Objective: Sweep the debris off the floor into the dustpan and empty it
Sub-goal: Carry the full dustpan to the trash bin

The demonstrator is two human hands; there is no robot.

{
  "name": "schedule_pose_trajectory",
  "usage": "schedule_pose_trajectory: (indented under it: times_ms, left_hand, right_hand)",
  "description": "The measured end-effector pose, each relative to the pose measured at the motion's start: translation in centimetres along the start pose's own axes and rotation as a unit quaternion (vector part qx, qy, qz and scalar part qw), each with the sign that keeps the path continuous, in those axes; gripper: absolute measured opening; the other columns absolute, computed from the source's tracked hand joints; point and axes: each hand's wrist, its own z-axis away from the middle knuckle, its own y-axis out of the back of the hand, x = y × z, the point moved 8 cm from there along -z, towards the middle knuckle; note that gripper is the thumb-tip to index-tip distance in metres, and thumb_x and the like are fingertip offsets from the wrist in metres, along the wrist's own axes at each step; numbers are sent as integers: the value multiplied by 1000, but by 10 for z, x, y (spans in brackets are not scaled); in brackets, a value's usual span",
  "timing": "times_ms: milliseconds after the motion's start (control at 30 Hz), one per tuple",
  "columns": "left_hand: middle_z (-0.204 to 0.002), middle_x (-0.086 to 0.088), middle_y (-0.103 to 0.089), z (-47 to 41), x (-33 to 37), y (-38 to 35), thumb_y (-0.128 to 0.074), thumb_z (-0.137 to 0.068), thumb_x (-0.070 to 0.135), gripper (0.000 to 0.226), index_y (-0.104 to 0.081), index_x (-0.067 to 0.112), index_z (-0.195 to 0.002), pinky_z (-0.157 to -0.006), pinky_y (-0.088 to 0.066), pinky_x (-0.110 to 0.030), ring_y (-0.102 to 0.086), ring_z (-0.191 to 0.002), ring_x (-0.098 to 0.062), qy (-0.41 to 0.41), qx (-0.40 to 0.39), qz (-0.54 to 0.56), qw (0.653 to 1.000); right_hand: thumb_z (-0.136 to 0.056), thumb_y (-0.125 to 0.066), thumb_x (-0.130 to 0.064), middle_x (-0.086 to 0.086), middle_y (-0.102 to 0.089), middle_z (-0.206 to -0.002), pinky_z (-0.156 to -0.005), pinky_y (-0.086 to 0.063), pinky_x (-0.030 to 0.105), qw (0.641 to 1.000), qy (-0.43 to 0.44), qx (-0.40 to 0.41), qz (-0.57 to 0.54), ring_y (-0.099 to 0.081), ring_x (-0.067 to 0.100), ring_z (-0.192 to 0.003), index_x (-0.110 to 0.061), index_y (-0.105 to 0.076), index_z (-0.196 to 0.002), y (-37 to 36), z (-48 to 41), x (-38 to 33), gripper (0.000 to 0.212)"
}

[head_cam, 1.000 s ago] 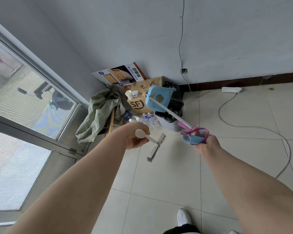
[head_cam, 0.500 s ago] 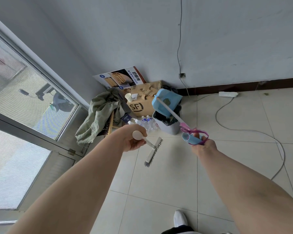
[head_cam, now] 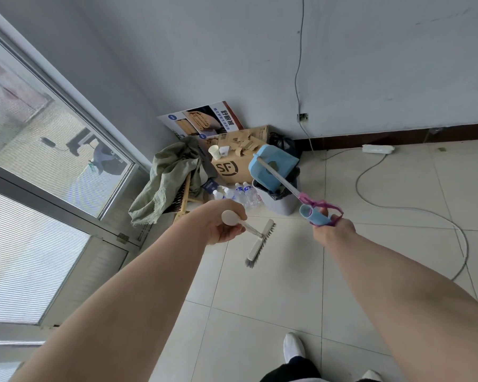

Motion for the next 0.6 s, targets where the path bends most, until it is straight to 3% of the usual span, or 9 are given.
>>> schedule_pose_trajectory:
  times_ms: [100,200,267,333,367,433,500,600]
  left_hand:
    - [-74,-16,-56,2,-2,0,-59,-84,4,30,-50,-2,-113,-31,-43,-14,-53,-30,-11,-2,-8,9,1000]
    - [-71,-16,-56,4,-4,-1,-59,-84,5,26,-51,-3,-107,-32,-43,-14,-52,-29,-11,-2,-9,14,1000]
    - [-70,-16,-56,6,-6,0,-59,-83,4,24,-51,-2,-104,-32,-44,-14,-52,-29,-12,-4,-4,22,1000]
    - [-71,-15,-56,9,-9,1,-59,-83,4,23,-51,-1,-104,-32,-44,-14,-53,-31,-13,-10,1,33,999]
    - [-72,-15,-56,12,-10,1,-59,-83,4,23,-51,-1,-105,-33,-44,-15,-53,-31,-13,-12,5,38,999]
    - [-73,-16,-56,18,-14,1,-58,-84,4,26,-51,-1,-108,-33,-45,-15,-53,-30,-13,-15,16,48,999]
    - [-73,-16,-56,24,-16,2,-58,-84,4,26,-50,0,-108,-34,-47,-15,-52,-29,-14,-24,27,59,998]
    - [-70,-16,-55,30,-22,6,-57,-84,5,20,-50,1,-102,-35,-47,-14,-51,-34,-14,-30,45,68,996]
  right_hand:
    - [-101,-31,-8,6,-51,-75,-26,-42,23,998,13,-17,58,-55,16,-28,-10,-42,-77,-2,5,-5,27]
    - [-99,-31,-6,8,-56,-79,-30,-46,23,995,17,-30,95,-62,18,-40,-9,-47,-80,-4,14,-13,25]
    - [-94,-35,-4,9,-68,-100,-62,-59,31,991,27,-51,120,-74,18,-75,-12,-53,-89,-5,15,-19,21]
    - [-89,-38,-2,12,-64,-128,-94,-51,42,987,40,-58,146,-66,22,-114,-18,-53,-96,-5,9,-32,23]
    - [-88,-39,-2,11,-60,-135,-98,-48,43,984,48,-71,155,-64,21,-118,-18,-52,-94,-9,10,-37,21]
    - [-91,-41,-3,3,-65,-123,-98,-47,37,976,63,-90,188,-67,17,-94,-15,-49,-87,-17,30,-46,15]
    - [-95,-42,-6,-1,-63,-79,-90,-50,35,966,85,-74,234,-57,10,-61,-14,-49,-79,-20,52,-59,19]
    - [-93,-44,-3,0,-58,-47,-52,-54,21,945,129,-62,294,-56,7,-35,-11,-53,-74,-24,70,-83,22]
